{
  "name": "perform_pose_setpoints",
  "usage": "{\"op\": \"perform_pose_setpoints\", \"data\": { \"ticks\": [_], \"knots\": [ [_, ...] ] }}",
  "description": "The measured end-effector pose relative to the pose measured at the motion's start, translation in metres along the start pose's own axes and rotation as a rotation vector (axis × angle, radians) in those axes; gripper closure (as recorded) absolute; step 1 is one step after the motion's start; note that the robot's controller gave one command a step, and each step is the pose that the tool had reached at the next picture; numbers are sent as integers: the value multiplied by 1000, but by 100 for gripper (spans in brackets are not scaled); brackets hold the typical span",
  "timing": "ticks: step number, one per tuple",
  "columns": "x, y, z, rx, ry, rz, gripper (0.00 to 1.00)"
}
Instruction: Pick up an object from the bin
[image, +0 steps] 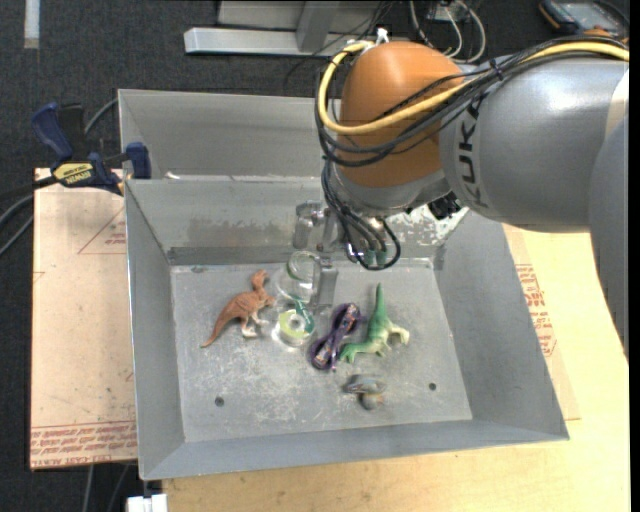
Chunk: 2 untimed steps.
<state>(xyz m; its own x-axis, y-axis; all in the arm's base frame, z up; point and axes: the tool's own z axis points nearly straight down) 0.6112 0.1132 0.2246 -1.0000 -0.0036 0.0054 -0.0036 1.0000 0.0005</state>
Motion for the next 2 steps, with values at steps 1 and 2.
{"op": "perform_pose_setpoints", "data": {
  "ticks": [1,2],
  "knots": [
    [-1,-1,-5,-1,-7,4,0],
    [-13,82,67,-4,-1,-546,0]
  ]
}}
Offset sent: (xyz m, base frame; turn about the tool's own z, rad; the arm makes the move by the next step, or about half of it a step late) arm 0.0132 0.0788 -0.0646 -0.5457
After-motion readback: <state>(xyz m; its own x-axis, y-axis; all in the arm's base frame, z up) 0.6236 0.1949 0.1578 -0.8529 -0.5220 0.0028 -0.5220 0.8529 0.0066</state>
